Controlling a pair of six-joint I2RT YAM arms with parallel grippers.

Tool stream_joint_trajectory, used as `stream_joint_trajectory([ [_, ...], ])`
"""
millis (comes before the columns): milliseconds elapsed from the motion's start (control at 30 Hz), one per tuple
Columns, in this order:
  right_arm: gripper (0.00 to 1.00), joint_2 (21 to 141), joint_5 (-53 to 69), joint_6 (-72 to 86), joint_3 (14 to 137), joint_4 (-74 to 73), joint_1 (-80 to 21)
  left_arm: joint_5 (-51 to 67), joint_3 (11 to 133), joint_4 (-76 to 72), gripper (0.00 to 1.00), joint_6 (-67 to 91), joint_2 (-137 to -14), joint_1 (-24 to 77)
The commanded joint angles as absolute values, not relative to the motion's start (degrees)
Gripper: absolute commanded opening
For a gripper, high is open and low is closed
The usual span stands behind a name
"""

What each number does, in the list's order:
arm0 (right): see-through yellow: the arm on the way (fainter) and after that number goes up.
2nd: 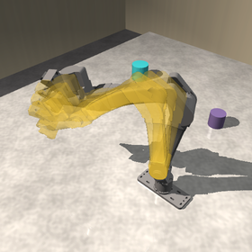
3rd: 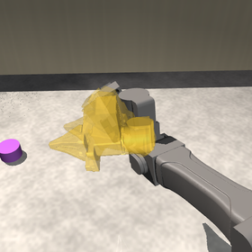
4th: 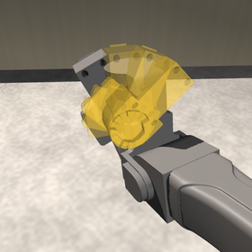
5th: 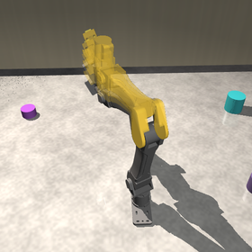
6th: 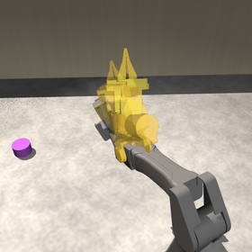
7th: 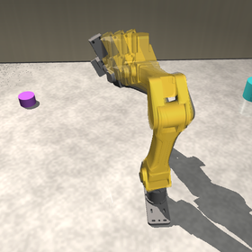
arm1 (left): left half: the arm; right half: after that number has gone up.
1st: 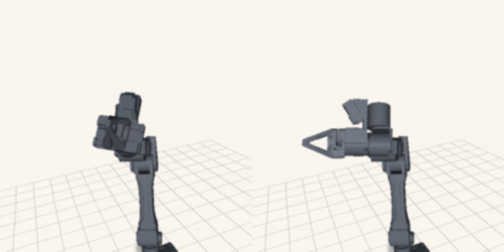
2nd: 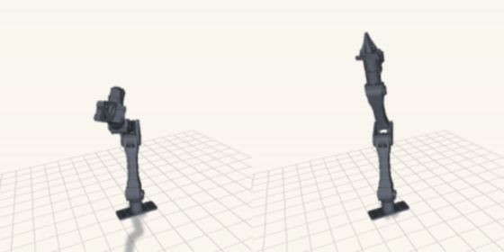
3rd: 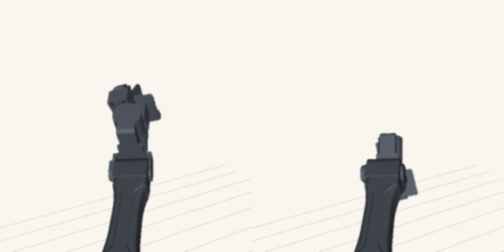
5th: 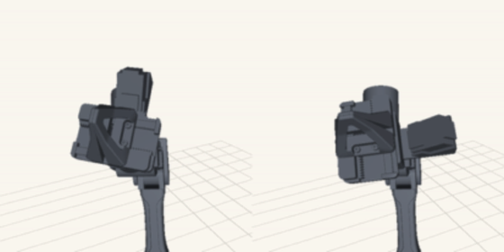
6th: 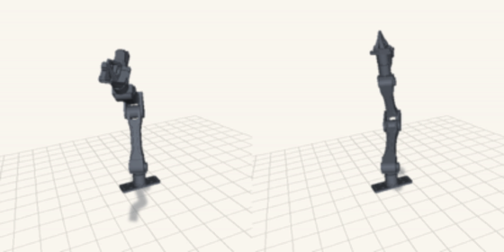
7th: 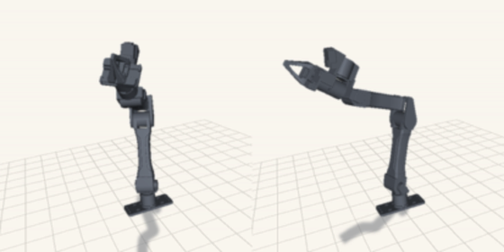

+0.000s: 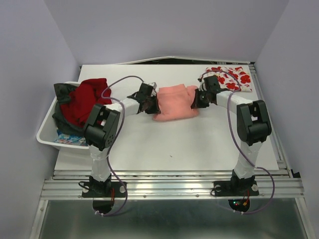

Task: Fold and stack the skirts
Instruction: Neatly place the folded skirt to the corner

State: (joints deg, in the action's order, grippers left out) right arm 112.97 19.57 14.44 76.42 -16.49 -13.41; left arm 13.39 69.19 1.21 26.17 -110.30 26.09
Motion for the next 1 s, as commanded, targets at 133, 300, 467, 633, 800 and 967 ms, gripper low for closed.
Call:
stream_joint_trajectory([
  [133, 0.0, 110.1, 1.1, 1.8, 83.9, -16.6, -12.7, 6.1, 87.0, 0.4, 0.0, 22.5, -117.9, 32.3],
  [300, 0.01, 110.2, -3.6, -2.3, 87.6, -14.1, -9.8, 4.6, 98.7, -3.1, 0.0, 22.4, -125.4, 33.3],
  [467, 0.01, 110.7, -5.2, -4.0, 92.3, -11.7, -7.6, 3.9, 104.6, -10.0, 0.0, 20.8, -128.1, 34.3],
  [633, 0.01, 111.2, -6.0, -4.2, 96.5, -10.3, -3.2, 4.2, 110.8, -15.7, 0.0, 16.6, -130.5, 35.2],
  [800, 0.01, 112.1, -6.8, -5.3, 98.5, -7.4, 0.5, 10.3, 125.5, -20.0, 0.0, 18.4, -140.3, 35.7],
  [967, 0.01, 114.2, -7.6, -5.8, 100.5, -4.9, 6.0, 8.8, 136.3, -29.6, 0.0, 18.5, -149.2, 38.4],
])
